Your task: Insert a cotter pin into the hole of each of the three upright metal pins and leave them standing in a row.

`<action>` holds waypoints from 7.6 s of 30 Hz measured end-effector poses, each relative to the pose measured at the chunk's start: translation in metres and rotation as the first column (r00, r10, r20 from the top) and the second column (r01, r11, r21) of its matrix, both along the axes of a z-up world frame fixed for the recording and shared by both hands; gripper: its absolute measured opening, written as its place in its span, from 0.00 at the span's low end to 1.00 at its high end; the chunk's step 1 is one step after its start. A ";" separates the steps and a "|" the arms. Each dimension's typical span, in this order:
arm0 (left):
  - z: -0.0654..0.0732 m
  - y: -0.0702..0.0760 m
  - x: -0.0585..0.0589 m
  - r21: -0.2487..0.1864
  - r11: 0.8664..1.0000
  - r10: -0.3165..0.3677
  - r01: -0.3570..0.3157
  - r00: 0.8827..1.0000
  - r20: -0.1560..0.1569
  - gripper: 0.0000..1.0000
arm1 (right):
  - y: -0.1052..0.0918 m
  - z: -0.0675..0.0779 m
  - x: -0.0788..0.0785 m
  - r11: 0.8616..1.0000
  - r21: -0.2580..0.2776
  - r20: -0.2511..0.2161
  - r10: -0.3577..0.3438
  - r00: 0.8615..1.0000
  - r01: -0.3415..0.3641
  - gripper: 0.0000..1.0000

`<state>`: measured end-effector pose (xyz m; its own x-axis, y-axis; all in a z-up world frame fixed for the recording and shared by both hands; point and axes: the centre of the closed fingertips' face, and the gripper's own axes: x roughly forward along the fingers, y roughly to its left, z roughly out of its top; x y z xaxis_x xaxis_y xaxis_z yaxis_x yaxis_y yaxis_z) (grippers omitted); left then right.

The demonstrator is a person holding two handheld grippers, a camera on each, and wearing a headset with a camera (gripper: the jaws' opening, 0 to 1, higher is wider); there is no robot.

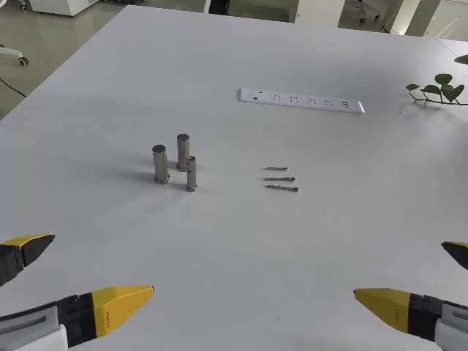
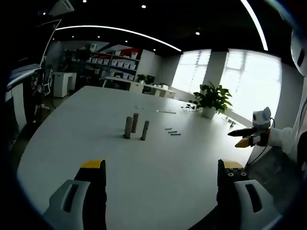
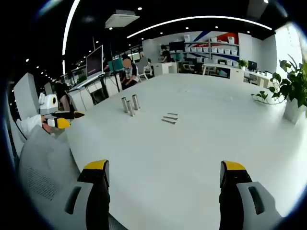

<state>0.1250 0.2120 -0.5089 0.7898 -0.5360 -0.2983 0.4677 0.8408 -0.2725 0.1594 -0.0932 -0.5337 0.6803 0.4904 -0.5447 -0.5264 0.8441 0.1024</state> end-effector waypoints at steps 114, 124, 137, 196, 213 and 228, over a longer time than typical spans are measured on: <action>0.005 0.002 0.124 0.183 0.960 -0.214 0.213 0.977 -0.015 0.81 | -0.012 0.003 0.005 1.000 0.006 -0.063 -0.015 0.998 0.015 0.90; -0.010 0.006 0.165 0.152 0.972 -0.179 0.181 0.983 -0.027 0.56 | -0.015 0.006 0.005 0.999 -0.009 -0.058 -0.033 0.998 0.032 0.90; -0.044 0.013 0.190 0.176 0.976 -0.111 0.126 0.990 -0.092 0.31 | -0.014 -0.002 -0.008 0.998 -0.028 -0.084 -0.053 0.995 0.051 0.89; 0.012 0.002 0.161 0.292 0.940 -0.209 0.175 0.974 0.090 0.10 | 0.009 -0.010 -0.020 1.000 -0.008 -0.108 -0.005 0.994 0.005 0.89; 0.020 -0.081 0.125 0.241 0.910 -0.376 0.338 0.917 0.134 0.10 | 0.018 -0.009 -0.024 0.999 -0.013 -0.100 0.035 0.994 -0.037 0.88; -0.033 -0.112 0.116 0.237 0.871 -0.448 0.430 0.894 0.023 0.10 | 0.010 -0.009 -0.027 1.000 -0.024 -0.113 0.016 0.993 -0.018 0.88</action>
<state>0.2412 0.1003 -0.5424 0.5132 -0.7602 -0.3984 0.8141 0.5782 -0.0545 0.1326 -0.0829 -0.5424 0.6056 0.4869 -0.6295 -0.5270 0.8381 0.1413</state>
